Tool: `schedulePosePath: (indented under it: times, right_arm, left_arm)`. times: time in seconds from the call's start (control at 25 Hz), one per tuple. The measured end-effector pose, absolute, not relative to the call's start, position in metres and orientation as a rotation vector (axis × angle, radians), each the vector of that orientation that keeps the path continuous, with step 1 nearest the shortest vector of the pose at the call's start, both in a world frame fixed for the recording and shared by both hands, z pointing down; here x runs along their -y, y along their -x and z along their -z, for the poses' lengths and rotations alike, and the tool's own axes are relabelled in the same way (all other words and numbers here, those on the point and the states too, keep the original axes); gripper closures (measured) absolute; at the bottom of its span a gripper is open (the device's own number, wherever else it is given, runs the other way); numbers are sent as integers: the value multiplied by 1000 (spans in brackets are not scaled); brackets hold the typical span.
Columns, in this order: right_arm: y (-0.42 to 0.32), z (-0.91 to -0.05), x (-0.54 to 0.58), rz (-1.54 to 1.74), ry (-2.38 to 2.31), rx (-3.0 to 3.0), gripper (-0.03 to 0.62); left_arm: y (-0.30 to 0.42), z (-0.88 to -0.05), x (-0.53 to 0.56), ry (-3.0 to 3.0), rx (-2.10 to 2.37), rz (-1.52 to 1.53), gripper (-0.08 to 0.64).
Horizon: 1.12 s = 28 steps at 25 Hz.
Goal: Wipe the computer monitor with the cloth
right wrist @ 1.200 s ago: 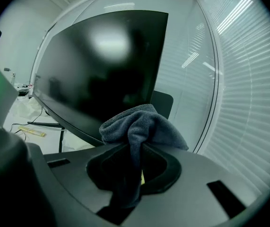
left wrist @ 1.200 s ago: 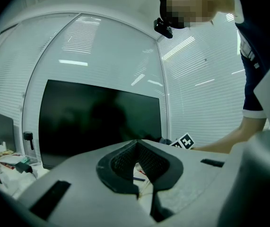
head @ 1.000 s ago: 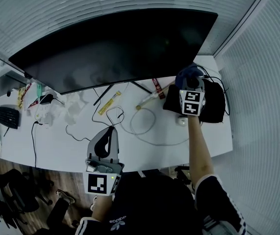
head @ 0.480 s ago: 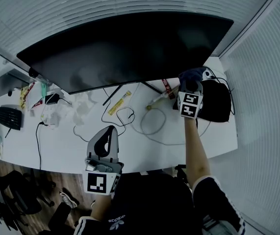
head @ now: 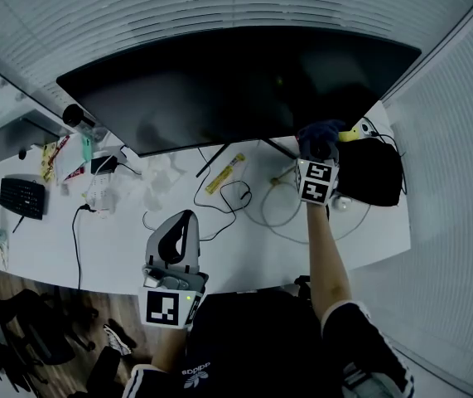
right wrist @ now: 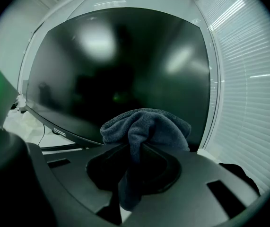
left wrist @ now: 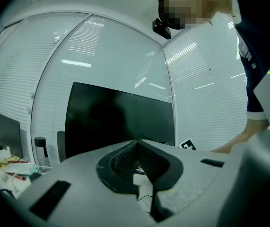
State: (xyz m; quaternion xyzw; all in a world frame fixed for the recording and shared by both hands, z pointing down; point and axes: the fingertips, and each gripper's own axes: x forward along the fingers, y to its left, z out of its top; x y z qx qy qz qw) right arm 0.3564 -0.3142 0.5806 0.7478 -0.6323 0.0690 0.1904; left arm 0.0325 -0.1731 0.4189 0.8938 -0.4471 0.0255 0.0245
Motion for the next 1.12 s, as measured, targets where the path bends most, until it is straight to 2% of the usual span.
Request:
schedulePosePath:
  times: [1.12]
  right_arm:
    - [-195, -583, 331, -254, -2057, 1834, 546]
  left_arm:
    - [81, -401, 189, -2809, 1363, -12, 555]
